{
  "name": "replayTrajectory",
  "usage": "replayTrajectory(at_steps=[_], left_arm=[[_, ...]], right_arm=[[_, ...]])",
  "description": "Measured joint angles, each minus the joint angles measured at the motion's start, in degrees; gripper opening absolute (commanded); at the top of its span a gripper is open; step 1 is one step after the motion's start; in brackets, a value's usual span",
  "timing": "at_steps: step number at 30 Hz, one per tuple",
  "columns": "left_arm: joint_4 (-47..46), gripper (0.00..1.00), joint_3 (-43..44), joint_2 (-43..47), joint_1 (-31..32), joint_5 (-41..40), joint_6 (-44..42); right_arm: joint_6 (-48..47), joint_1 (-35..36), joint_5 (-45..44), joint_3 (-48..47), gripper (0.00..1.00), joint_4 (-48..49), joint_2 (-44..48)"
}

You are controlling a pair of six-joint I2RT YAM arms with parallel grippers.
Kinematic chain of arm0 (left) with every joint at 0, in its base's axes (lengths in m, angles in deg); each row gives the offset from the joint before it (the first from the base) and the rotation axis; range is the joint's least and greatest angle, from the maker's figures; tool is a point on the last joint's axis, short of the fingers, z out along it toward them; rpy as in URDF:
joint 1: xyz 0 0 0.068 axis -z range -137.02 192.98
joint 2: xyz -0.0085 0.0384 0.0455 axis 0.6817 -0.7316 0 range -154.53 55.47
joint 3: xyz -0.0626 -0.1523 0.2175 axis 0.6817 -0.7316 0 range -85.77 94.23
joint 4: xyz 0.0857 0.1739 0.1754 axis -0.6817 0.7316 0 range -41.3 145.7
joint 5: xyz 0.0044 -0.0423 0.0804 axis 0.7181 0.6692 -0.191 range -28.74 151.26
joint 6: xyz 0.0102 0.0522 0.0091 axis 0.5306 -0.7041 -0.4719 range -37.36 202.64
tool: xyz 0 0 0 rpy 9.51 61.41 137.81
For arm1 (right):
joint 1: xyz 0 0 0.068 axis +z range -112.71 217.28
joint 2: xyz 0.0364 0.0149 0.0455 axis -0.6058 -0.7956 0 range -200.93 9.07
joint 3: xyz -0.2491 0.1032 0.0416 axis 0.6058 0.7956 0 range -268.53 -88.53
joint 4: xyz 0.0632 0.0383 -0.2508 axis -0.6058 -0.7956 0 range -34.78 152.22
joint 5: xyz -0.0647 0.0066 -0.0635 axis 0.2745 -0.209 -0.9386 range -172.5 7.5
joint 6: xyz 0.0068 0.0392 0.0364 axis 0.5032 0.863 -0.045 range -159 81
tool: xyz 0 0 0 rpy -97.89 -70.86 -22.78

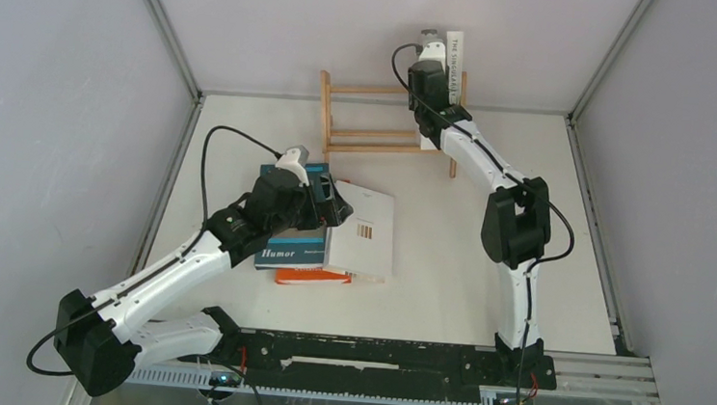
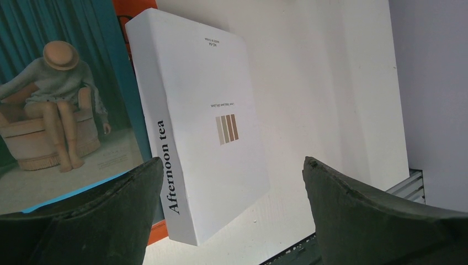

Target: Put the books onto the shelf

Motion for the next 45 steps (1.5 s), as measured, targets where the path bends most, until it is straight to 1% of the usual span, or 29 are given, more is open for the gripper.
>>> replayTrajectory(at_steps=[7,17,30,36,40,45], left_arm=[[0.00,1.00,0.00,0.00,-0.04,0.24,0.02],[0.02,1.00,0.00,1.73,-0.04,0.26,0.46],[-0.31,1.00,-3.58,6.80,-0.04,0.26,2.14],[0.31,1.00,-3.65,7.98,-0.04,0.17,2.14],[0.44,1.00,-4.52,9.14,-0.04,-0.20,2.16],[0.52,1.00,-6.62,9.79,-0.04,-0.26,2.49]], right_arm=[[0.00,-0.63,-1.57,0.02,0.57,-0.04,-0.02],[-0.55,-0.48,-3.17,0.22,0.58,-0.44,0.90],[-1.42,1.01,-5.88,4.24,0.59,-0.24,9.25],[-2.23,2.19,-7.78,5.29,0.59,-0.55,12.72],[-2.78,4.59,-9.49,6.78,0.59,-1.22,16.39],[-3.48,9.60,-11.96,10.71,0.58,-1.70,22.45]])
